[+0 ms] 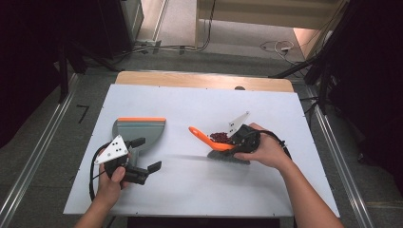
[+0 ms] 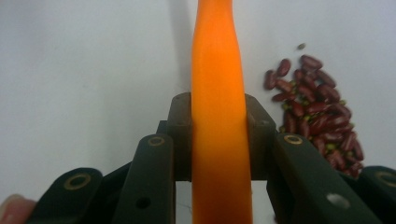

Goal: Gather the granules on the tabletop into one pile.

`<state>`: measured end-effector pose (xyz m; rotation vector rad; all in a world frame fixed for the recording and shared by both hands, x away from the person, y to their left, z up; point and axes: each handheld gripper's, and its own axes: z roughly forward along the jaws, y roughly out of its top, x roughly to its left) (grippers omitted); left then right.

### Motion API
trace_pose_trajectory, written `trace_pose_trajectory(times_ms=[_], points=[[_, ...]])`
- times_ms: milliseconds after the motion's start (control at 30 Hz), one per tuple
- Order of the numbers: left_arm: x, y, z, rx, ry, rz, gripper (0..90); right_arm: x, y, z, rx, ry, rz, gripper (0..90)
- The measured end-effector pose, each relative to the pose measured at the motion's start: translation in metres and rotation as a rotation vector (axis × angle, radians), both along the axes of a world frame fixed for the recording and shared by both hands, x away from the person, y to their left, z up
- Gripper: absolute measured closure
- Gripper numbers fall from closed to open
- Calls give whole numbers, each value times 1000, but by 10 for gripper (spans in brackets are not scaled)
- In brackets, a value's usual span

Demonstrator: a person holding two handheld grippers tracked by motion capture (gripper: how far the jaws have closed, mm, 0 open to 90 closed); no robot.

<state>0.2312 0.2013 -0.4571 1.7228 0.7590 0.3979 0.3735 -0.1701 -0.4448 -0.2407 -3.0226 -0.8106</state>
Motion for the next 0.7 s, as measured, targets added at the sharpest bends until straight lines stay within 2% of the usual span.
trace_pose_trajectory(times_ms=[67, 200, 267, 467, 633, 700], points=[[0, 0, 0, 0, 0, 0, 0, 7, 1, -1, 8, -8, -15, 685], [0, 0, -1, -1, 0, -1, 0, 20, 0, -4, 33, 17, -46, 683], [0, 1, -1, 0, 0, -2, 0, 26, -1, -6, 45, 33, -42, 683], [0, 1, 0, -1, -1, -2, 0, 38, 1, -3, 26, 10, -78, 684], [0, 1, -1, 0, -1, -1, 0, 43, 3, -2, 24, 18, -100, 683], [0, 1, -1, -1, 0, -2, 0, 44, 4, -2, 22, 2, -101, 684]])
